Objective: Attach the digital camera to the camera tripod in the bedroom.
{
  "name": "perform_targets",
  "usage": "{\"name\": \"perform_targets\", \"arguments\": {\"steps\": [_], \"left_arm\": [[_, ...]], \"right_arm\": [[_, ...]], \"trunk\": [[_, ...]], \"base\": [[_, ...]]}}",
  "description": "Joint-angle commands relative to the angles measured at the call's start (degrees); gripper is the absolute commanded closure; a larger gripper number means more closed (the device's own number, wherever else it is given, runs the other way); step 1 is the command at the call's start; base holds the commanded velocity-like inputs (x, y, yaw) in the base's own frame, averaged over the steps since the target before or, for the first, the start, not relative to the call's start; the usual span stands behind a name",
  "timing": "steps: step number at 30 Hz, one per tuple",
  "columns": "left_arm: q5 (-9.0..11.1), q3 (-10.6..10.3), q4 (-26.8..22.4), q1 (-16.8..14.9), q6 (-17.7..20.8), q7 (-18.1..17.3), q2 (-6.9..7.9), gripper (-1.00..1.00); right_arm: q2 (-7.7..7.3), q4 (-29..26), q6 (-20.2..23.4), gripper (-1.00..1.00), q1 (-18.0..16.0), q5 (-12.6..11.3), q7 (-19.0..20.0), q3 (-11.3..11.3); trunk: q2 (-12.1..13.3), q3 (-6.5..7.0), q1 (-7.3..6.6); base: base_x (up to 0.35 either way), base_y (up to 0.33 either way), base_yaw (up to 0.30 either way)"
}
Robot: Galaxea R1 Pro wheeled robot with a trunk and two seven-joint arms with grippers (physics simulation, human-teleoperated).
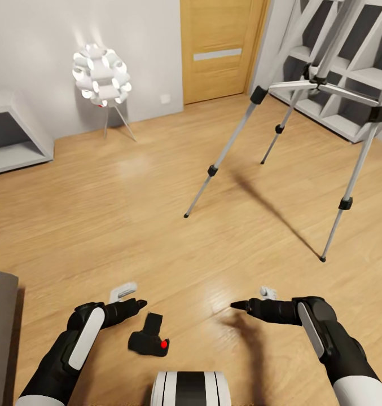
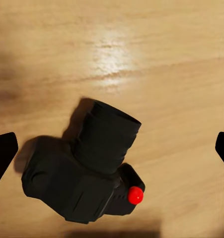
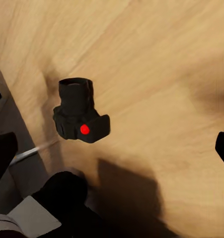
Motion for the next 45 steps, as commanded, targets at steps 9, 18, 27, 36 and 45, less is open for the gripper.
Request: {"name": "perform_targets", "arguments": {"steps": [9, 18, 27, 36, 45], "left_arm": [[1.4, -0.1, -0.9, 0.0, 0.4, 0.4, 0.03, -1.0], [4.2, -0.1, -2.6, 0.0, 0.6, 0.4, 0.03, -1.0], [5.7, -0.2, -3.7, 0.0, 0.8, 0.2, 0.03, -1.0], [11.5, -0.2, -7.4, 0.0, 4.5, -0.1, 0.03, -1.0], [12.6, -0.2, -8.1, 0.0, 5.6, -0.1, -0.05, -1.0]], "right_arm": [[-3.79, 0.0, 0.4, -1.0, 0.3, 0.2, 19.2, 0.1], [-4.09, 0.2, 0.4, -1.0, 0.4, 0.3, 22.0, 0.1], [-4.11, 0.3, 0.4, -1.0, 0.4, 1.3, 22.2, 0.1], [-4.12, 0.2, 0.4, -1.0, 0.4, 2.7, 22.2, 0.1], [-4.12, 0.2, 0.4, -1.0, 0.4, 2.8, 22.2, 0.1]], "trunk": [[-0.1, -2.04, 0.22], [-0.3, -4.03, 0.45], [-0.4, -6.03, 0.68], [-0.5, -8.02, 0.92], [-0.6, -10.01, 1.15]], "base": [[0.0, 0.0, 0.0], [0.0, 0.0, 0.0], [0.0, 0.0, 0.0], [0.0, 0.0, 0.0], [0.0, 0.0, 0.0]]}}
